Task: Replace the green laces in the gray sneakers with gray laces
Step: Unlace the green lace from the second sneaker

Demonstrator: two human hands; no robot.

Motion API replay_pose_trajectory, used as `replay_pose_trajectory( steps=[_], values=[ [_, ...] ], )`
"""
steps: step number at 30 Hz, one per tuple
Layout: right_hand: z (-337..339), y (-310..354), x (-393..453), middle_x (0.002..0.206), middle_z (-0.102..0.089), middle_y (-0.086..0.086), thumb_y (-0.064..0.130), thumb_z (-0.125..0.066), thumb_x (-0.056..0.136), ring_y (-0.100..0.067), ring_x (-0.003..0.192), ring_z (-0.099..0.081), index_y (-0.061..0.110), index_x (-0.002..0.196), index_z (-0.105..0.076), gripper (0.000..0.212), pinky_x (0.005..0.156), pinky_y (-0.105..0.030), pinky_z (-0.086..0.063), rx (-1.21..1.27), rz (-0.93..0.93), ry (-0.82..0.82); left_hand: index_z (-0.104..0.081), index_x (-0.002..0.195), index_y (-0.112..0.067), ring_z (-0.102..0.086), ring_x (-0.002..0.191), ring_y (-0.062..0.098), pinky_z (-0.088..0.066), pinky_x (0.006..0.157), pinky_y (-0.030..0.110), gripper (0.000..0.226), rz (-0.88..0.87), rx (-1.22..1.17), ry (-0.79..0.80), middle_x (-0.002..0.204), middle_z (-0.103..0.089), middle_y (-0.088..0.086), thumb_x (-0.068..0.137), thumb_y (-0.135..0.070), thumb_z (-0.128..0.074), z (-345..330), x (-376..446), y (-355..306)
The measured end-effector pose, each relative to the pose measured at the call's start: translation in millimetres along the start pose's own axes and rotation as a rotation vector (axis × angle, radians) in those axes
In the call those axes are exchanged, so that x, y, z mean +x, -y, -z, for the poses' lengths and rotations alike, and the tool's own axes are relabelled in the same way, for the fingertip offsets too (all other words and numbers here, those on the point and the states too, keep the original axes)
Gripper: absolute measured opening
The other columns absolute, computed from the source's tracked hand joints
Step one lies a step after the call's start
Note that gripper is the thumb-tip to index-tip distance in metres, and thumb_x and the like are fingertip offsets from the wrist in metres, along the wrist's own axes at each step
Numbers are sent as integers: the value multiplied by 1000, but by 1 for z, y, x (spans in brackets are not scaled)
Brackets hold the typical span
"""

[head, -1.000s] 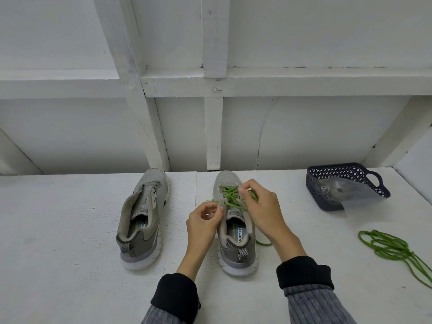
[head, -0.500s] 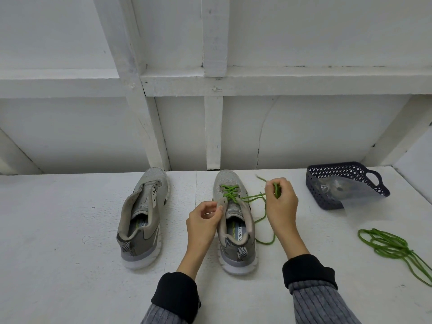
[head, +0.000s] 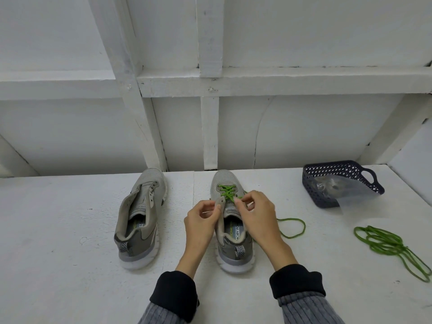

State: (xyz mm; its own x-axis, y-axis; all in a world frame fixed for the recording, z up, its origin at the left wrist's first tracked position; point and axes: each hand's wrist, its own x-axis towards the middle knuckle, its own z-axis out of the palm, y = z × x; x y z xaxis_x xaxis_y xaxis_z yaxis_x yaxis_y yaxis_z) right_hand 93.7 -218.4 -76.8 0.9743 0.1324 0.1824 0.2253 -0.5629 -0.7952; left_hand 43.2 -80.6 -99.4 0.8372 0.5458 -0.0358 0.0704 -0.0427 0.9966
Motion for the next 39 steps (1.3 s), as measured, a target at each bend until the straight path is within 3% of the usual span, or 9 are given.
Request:
replay_pose_trajectory(
  steps=[9, 14, 18, 22, 26, 28, 31, 35, 39],
  values=[
    [-13, -1, -1, 73, -65, 4, 25, -60, 94, -12, 71, -63, 18, 79, -63, 17, 65, -26, -52, 151, -89, -143, -67, 85, -29, -65, 82, -1, -48, 72, 11, 9, -199, 184, -36, 84, -70, -13, 90, -22, -70, -1, -3, -10],
    [-20, 2, -2, 71, -65, -1, 24, -59, 95, -16, 70, -62, 13, 78, -63, 20, 64, -28, -50, 181, -106, -172, -59, 122, -32, -50, 107, 2, -44, 71, 26, 27, -442, 684, 98, 122, -52, -19, 96, -29, -58, -2, 13, -23],
    [-21, 2, -5, 71, -65, -1, 23, -59, 94, -16, 69, -62, 12, 78, -63, 20, 63, -28, -50, 215, -103, -182, -67, 108, -29, -46, 109, 10, -36, 70, 23, 17, -556, 948, 200, 112, -61, -16, 95, -37, -59, -9, 30, -33],
    [-22, -1, -5, 71, -65, 1, 22, -59, 95, -14, 69, -62, 13, 79, -63, 19, 60, -21, -48, 221, -101, -173, -61, 97, -27, -50, 96, 6, -42, 71, 21, 6, -507, 706, 130, 99, -62, -17, 97, -32, -57, -9, 28, -26],
    [-20, -2, -5, 68, -64, 2, 20, -61, 94, -5, 63, -58, 13, 77, -63, 18, 55, -7, -40, 250, -111, -164, -60, 95, -19, -64, 95, 11, -45, 74, 8, 1, -142, 120, -105, 93, -68, -8, 96, -17, -60, -6, 21, -17],
    [-19, -3, -4, 67, -64, 0, 21, -61, 94, -3, 60, -55, 12, 77, -64, 20, 55, -8, -40, 261, -113, -150, -60, 102, -18, -63, 101, 9, -43, 76, 5, 11, -113, 122, -74, 99, -67, -10, 94, -11, -60, -2, 20, -15],
    [-20, -2, -3, 67, -64, 3, 22, -62, 94, -2, 60, -56, 12, 77, -65, 20, 55, -7, -40, 260, -111, -142, -62, 115, -29, -50, 112, -1, -35, 90, 5, 29, -331, 354, 119, 116, -61, -19, 90, -14, -61, 3, 23, -22],
    [-23, -2, -4, 67, -64, 5, 22, -62, 94, -1, 61, -57, 14, 77, -64, 19, 55, -7, -41, 249, -98, -162, -74, 102, -28, -47, 113, 11, -36, 97, 31, 17, -655, 820, 200, 113, -66, -17, 89, -35, -67, 1, 37, -24],
    [-23, -2, -4, 68, -64, 5, 21, -61, 94, -2, 63, -58, 14, 78, -64, 18, 56, -9, -42, 246, -85, -161, -71, 90, -23, -58, 101, 10, -47, 91, 31, 10, -441, 500, 224, 98, -70, -10, 95, -26, -63, -3, 32, -26]
  ],
)
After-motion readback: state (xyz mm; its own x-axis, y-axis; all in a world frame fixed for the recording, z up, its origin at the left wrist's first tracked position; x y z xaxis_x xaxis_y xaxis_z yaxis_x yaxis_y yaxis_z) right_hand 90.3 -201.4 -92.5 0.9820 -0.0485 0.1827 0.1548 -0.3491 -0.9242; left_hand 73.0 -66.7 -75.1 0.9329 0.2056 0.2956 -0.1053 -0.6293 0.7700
